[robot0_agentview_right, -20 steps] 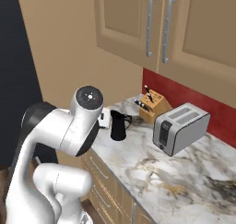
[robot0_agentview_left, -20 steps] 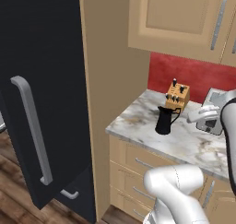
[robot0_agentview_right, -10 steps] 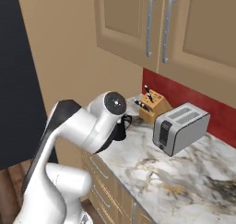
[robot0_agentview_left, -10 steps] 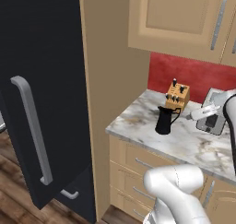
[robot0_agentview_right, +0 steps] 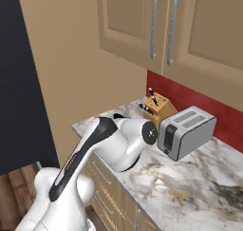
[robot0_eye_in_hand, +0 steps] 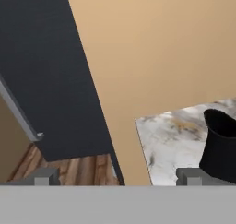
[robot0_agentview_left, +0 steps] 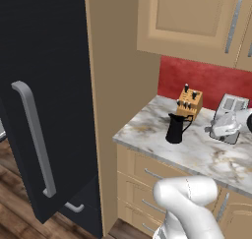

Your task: Move the beet and grapes from the top shelf to the second highest shelf to make space. Then, place the pitcher from the counter on the cleared top shelf.

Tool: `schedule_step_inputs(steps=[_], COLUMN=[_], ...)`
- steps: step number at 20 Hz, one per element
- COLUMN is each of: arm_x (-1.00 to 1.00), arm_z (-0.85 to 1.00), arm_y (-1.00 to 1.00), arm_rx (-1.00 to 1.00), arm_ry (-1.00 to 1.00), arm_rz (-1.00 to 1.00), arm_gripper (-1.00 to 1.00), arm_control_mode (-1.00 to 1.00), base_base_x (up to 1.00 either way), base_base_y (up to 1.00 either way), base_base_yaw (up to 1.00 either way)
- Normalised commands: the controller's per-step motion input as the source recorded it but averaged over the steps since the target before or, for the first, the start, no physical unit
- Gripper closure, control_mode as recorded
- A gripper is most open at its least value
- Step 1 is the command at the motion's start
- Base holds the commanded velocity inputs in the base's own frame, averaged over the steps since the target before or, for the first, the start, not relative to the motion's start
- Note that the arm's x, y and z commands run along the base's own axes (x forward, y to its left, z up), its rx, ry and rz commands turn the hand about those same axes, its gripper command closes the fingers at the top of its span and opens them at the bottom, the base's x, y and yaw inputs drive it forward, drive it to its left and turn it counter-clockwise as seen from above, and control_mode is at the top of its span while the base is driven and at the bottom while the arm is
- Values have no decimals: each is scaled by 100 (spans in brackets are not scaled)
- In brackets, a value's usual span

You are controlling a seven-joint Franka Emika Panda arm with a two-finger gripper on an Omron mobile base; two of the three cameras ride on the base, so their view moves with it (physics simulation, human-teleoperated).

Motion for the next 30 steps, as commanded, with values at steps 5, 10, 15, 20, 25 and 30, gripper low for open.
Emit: schedule_step_inputs(steps=[5,10,15,20,25,30], arm_x=[54,42,30,26,27,30], arm_z=[-12,-13,-12,-9,0,0], arm_y=[-37,-14,0,0,0,0], arm_rx=[12,5,0,0,-1,-2], arm_ry=[-7,-11,-12,-5,0,0], arm_rz=[10,10,7,2,-2,-10], arm_gripper=[-100,-100,-100,-100,-100,-100], arm_control_mode=[-100,-100,-100,-100,-100,-100], base_base_x=[0,0,0,0,0,0], base_base_y=[0,0,0,0,0,0], base_base_yaw=[0,0,0,0,0,0])
